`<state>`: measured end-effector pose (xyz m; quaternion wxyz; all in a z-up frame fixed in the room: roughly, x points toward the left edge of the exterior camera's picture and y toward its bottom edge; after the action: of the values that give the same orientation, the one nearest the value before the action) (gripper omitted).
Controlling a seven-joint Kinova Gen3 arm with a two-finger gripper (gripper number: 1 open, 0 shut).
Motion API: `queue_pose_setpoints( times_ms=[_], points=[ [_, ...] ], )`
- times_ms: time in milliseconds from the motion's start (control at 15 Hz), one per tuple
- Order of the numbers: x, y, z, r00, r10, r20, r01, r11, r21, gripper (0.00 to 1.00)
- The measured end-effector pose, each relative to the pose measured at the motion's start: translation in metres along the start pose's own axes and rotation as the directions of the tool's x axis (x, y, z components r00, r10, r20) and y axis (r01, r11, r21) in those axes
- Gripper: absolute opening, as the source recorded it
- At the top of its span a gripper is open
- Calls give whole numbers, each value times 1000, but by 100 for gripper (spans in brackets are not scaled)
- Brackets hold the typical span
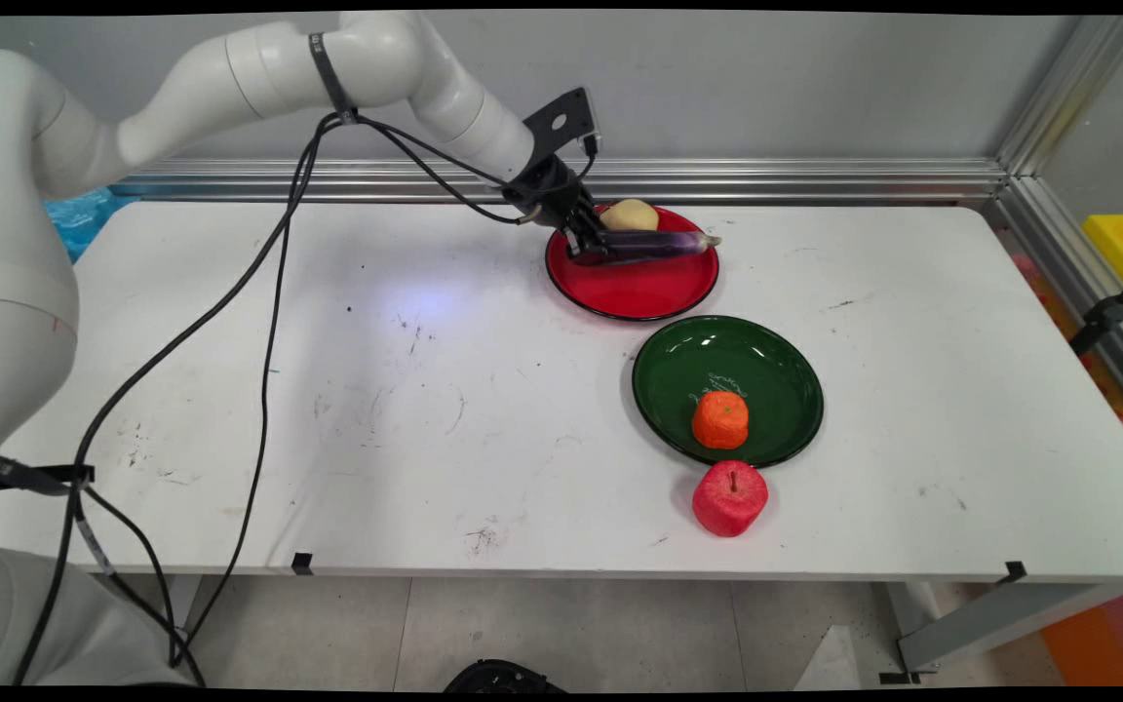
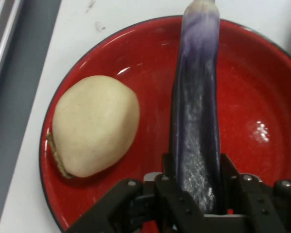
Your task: Place the picked object on the red plate
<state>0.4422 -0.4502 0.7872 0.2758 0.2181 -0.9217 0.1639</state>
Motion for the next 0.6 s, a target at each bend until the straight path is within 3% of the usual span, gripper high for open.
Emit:
queue_pose_setpoints(
  times_ms=[600],
  points=[
    [-11,-7,16,1000,-24,-12,24,1000,-3,0]
  ],
)
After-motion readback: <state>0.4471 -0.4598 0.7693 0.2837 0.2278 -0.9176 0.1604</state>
